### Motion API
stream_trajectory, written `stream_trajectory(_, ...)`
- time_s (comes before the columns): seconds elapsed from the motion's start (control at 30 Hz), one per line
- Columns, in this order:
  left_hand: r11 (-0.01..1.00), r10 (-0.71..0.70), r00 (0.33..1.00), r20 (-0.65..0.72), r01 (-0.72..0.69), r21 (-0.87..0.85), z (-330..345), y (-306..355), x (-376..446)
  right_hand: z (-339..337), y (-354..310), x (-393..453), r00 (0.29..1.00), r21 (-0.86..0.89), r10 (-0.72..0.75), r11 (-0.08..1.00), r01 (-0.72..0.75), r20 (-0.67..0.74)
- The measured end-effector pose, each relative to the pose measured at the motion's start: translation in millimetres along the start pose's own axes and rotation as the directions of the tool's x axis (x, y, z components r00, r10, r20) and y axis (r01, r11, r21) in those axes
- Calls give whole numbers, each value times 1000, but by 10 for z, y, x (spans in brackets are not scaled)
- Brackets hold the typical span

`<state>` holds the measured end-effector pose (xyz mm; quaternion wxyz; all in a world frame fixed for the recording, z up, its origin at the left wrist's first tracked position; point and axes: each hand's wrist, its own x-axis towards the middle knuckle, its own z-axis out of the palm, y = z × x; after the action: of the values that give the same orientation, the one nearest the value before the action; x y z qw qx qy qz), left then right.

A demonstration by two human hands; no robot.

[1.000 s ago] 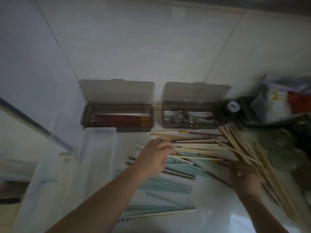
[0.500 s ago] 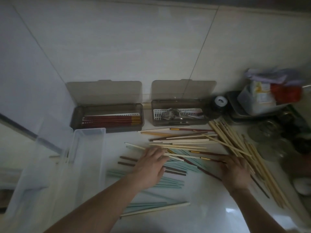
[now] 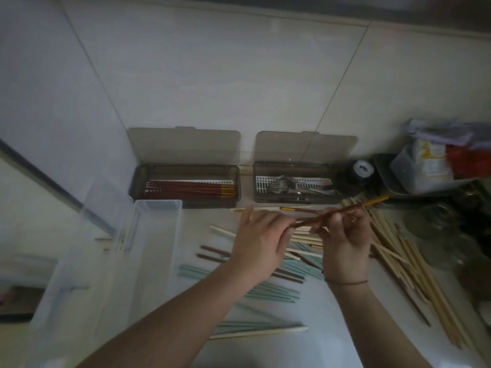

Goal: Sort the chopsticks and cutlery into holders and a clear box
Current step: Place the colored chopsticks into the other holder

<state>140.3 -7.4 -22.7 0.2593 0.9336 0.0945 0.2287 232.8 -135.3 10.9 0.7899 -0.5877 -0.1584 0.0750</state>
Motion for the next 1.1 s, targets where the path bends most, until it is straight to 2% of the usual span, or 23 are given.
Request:
stream_trajectory(0.07, 999, 6, 999, -49, -5, 37, -104, -88, 1, 96, -7, -27, 991, 160, 128, 978, -131, 30)
stream_trajectory(0.23, 999, 18, 1000, 12, -18, 27, -367, -431, -73, 20, 64, 73, 938, 276, 335, 897, -345, 85)
stream_trajectory(0.3, 990, 9, 1000, -10, -8, 139, -462, -583, -105, -30, 114, 138, 905, 196, 411, 884, -425, 108)
stream_trajectory(0.37, 968, -46, 999, -22, 50, 245, -573, -724, -129, -32, 149, 192, 877, -20, 466, 884, -467, 114)
stream_trajectory(0.43, 942, -105, 994, -36, 111, 317, -675, -852, -131, 31, 186, 238, 871, -293, 464, 865, -407, 159)
stream_trajectory(0.5, 928, -162, 985, -65, 174, 329, -764, -943, -109, 149, 236, 283, 879, -577, 387, 799, -170, 277)
stream_trajectory(0.57, 916, -213, 972, -96, 233, 326, -842, -1034, -75, 306, 326, 341, 877, -768, 282, 625, 138, 388)
stream_trajectory(0.6, 903, -238, 965, -114, 263, 340, -886, -1070, -61, 392, 375, 379, 879, -805, 238, 547, 230, 413)
stream_trajectory(0.67, 852, -335, 935, -117, 354, 385, -939, -1127, -61, 582, 439, 473, 912, -849, 199, 474, 231, 359)
stream_trajectory(0.73, 788, -480, 875, -61, 461, 408, -956, -1148, -86, 758, 520, 601, 943, -871, 179, 460, 171, 280)
stream_trajectory(0.8, 744, -559, 829, -14, 509, 432, -930, -1161, -131, 929, 626, 693, 942, -896, 176, 397, 197, 285)
stream_trajectory(0.87, 727, -575, 816, 58, 478, 493, -903, -1173, -181, 1107, 736, 718, 930, -922, 204, 307, 237, 307)
stream_trajectory(0.93, 717, -584, 804, 115, 444, 537, -897, -1177, -213, 1279, 849, 711, 916, -929, 236, 261, 262, 325)
stream_trajectory(1.1, 685, -597, 791, 131, 418, 596, -885, -1195, -211, 1607, 1026, 656, 872, -904, 300, 310, 294, 387)
